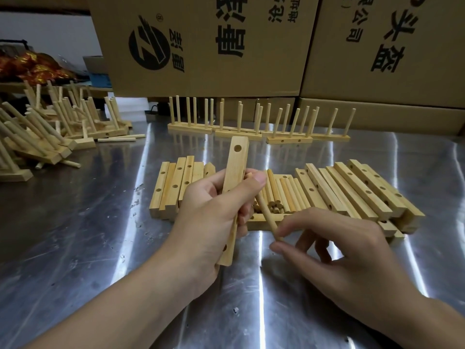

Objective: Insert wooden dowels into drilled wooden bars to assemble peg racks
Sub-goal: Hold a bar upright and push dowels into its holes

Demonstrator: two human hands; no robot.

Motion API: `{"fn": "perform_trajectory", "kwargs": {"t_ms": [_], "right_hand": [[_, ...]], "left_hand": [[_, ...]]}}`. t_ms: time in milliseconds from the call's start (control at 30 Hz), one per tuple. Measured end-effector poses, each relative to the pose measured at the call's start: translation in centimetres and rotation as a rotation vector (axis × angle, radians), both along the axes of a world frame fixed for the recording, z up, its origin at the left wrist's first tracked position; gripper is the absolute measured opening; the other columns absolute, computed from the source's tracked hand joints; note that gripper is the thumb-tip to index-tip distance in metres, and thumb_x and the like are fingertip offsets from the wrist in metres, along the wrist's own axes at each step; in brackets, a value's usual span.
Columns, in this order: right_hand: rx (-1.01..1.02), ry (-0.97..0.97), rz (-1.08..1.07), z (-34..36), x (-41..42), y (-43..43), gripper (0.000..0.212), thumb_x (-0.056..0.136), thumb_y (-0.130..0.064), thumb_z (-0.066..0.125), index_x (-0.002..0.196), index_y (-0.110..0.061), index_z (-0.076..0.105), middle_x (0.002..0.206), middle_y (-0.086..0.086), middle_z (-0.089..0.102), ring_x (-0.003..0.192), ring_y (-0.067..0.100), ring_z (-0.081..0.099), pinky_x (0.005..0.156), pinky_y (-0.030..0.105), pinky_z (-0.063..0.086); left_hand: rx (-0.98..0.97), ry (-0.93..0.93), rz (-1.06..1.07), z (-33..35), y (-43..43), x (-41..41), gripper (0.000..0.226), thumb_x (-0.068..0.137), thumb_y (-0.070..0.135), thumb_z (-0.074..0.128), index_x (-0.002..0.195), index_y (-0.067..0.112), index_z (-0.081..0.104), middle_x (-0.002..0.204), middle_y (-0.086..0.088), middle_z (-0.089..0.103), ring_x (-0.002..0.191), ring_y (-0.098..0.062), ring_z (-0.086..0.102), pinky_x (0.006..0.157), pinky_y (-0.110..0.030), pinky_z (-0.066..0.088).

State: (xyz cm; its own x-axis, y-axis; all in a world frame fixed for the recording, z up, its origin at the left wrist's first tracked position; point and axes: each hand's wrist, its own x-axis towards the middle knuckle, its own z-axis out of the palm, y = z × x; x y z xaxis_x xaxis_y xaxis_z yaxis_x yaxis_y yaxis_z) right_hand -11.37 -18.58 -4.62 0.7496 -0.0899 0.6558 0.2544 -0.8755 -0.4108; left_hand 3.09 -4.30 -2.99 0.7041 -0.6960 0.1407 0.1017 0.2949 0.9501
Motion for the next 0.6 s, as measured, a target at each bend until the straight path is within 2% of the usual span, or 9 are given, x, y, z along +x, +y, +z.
{"fn": "perform_trajectory", "kwargs": {"t_ms": [100, 167, 267, 333, 400, 467, 533, 600], "right_hand": [[0.049, 0.005, 0.006, -0.12, -0.05, -0.04, 0.025, 0.089, -0.032, 0.084, 0.106, -0.028, 0.066, 0.1, -0.017, 0.07, 0.074, 0.005, 0.073, 0.054, 0.013, 0.048], [0.111, 0.021, 0.001, -0.22, -0.09, 0.07, 0.035, 0.087, -0.043, 0.085, 0.112, -0.033, 0.062, 0.1, -0.014, 0.071, 0.072, 0.009, 0.072, 0.054, 0.018, 0.05], [0.236, 0.05, -0.008, -0.4, 0.01, 0.24, 0.044, 0.085, -0.053, 0.081, 0.121, -0.036, 0.061, 0.091, -0.011, 0.075, 0.071, 0.015, 0.071, 0.059, 0.022, 0.052], [0.265, 0.058, -0.005, -0.51, 0.16, 0.21, 0.036, 0.091, -0.049, 0.079, 0.121, -0.036, 0.063, 0.084, -0.007, 0.075, 0.069, 0.017, 0.071, 0.06, 0.021, 0.052], [0.256, 0.042, -0.019, -0.54, 0.24, 0.17, 0.024, 0.094, -0.046, 0.074, 0.115, -0.036, 0.067, 0.08, -0.007, 0.073, 0.067, 0.017, 0.07, 0.058, 0.023, 0.052], [0.271, -0.001, -0.055, -0.47, 0.19, 0.12, 0.018, 0.095, -0.044, 0.071, 0.111, -0.036, 0.07, 0.079, -0.006, 0.071, 0.067, 0.02, 0.068, 0.057, 0.032, 0.052], [0.317, -0.054, -0.08, -0.36, 0.09, -0.01, 0.014, 0.097, -0.041, 0.069, 0.111, -0.037, 0.069, 0.077, -0.002, 0.067, 0.067, 0.022, 0.064, 0.058, 0.038, 0.051], [0.322, -0.095, -0.106, -0.15, 0.01, -0.09, 0.012, 0.099, -0.042, 0.063, 0.109, -0.036, 0.068, 0.074, 0.001, 0.06, 0.066, 0.021, 0.058, 0.057, 0.038, 0.047]], "left_hand": [[-0.008, 0.005, -0.003, -0.01, 0.01, 0.14, 0.009, 0.087, 0.034, 0.082, 0.084, 0.025, 0.081, 0.064, 0.002, 0.049, 0.057, -0.01, 0.046, 0.051, -0.022, 0.042], [-0.013, 0.016, -0.031, 0.02, 0.08, 0.17, 0.018, 0.084, 0.036, 0.083, 0.091, 0.02, 0.082, 0.065, 0.002, 0.05, 0.057, -0.009, 0.046, 0.052, -0.022, 0.042], [-0.004, -0.012, -0.09, -0.01, -0.01, -0.05, 0.011, 0.087, 0.033, 0.082, 0.084, 0.023, 0.08, 0.065, 0.001, 0.05, 0.057, -0.011, 0.045, 0.052, -0.022, 0.04], [0.015, -0.047, -0.115, -0.07, -0.04, -0.29, 0.013, 0.087, 0.036, 0.081, 0.085, 0.023, 0.081, 0.064, 0.0, 0.051, 0.058, -0.012, 0.046, 0.053, -0.022, 0.04], [0.037, -0.088, -0.136, 0.01, 0.06, -0.44, 0.028, 0.09, 0.047, 0.077, 0.098, 0.02, 0.082, 0.066, 0.001, 0.051, 0.06, -0.011, 0.047, 0.055, -0.021, 0.042], [0.056, -0.105, -0.166, 0.21, 0.16, -0.48, 0.042, 0.098, 0.06, 0.061, 0.112, 0.027, 0.081, 0.07, 0.002, 0.053, 0.063, -0.01, 0.048, 0.059, -0.021, 0.044], [0.059, -0.108, -0.196, 0.39, 0.23, -0.4, 0.046, 0.106, 0.059, 0.043, 0.12, 0.033, 0.079, 0.073, 0.002, 0.055, 0.066, -0.01, 0.049, 0.063, -0.023, 0.044], [0.037, -0.126, -0.215, 0.39, 0.27, -0.3, 0.04, 0.11, 0.049, 0.041, 0.124, 0.037, 0.076, 0.076, 0.0, 0.056, 0.068, -0.011, 0.049, 0.063, -0.024, 0.045]]}}
